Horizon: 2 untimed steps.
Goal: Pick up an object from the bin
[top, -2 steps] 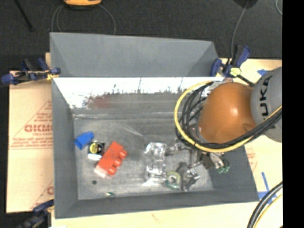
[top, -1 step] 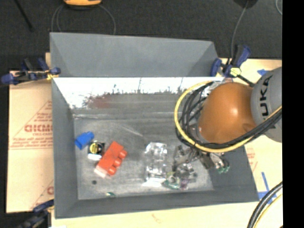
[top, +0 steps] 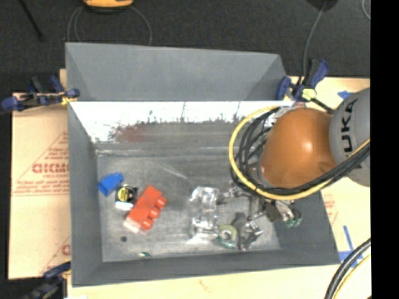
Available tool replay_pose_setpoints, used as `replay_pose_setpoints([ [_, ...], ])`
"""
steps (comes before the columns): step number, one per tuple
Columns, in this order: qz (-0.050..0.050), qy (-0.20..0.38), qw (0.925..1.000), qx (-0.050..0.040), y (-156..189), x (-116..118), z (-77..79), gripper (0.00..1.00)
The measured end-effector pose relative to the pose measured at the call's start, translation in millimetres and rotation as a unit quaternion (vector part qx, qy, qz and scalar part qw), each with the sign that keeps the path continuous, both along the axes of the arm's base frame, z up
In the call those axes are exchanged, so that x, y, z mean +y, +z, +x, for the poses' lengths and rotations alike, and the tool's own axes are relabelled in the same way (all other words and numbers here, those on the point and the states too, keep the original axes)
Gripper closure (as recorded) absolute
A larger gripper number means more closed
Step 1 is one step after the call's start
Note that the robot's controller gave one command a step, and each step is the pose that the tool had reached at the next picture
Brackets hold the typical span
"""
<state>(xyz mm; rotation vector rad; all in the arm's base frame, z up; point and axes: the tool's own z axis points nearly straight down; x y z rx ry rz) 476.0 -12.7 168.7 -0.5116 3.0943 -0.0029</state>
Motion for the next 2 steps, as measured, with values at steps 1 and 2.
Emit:
replay_pose_setpoints([
  [1,0.001,-0.149,0.9889,0.0027,-84.1,40.8,35.3,0.0],
  [2,0.001,-0.147,0.9892,0.0025,-82.4,40.9,35.7,1.0],
])
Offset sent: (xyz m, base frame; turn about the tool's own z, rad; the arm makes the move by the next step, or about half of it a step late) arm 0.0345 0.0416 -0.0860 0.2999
